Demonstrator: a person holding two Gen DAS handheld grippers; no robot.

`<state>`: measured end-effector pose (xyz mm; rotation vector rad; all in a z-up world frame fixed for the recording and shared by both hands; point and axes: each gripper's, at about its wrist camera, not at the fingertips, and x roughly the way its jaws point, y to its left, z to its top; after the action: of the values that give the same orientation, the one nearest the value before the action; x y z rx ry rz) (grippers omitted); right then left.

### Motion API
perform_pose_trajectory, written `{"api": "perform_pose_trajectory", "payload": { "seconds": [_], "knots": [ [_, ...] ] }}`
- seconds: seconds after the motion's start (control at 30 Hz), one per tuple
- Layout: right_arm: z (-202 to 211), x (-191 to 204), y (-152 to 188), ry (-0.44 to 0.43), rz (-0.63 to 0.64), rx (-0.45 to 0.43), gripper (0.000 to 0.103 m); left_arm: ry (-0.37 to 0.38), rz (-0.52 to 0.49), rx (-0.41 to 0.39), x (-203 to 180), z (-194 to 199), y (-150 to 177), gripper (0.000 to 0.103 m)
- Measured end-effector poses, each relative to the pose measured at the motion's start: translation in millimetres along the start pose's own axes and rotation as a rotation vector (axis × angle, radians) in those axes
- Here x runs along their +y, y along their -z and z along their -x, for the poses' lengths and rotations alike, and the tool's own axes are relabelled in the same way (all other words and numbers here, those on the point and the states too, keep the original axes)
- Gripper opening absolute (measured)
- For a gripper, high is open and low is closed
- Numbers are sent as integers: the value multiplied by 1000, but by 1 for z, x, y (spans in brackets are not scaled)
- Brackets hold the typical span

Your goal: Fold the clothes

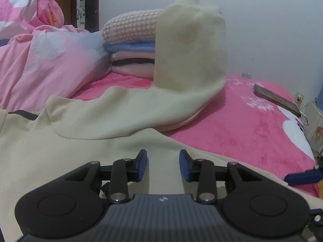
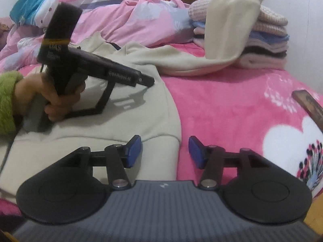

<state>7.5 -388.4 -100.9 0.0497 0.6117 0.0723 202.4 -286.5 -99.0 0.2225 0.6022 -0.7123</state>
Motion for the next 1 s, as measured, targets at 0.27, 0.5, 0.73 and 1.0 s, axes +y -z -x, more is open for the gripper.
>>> {"api": "perform_pose_trajectory", "payload": {
  "seconds": [0.27, 0.5, 0.73, 1.0],
  "knots": [
    [15, -27, -3, -144, -266, -78, 6, 0, 13, -35, 3, 7, -7, 38],
    [8, -86, 19, -279, -714, -75, 5, -15, -2, 2, -1, -5, -3, 38],
    [20, -80, 10, -211, -611, -147, 17, -17, -6, 12, -1, -7, -1, 39],
    [-6, -86, 21, -208, -440, -101, 3, -25, -2, 27, 0, -12, 0, 44]
  ]
}}
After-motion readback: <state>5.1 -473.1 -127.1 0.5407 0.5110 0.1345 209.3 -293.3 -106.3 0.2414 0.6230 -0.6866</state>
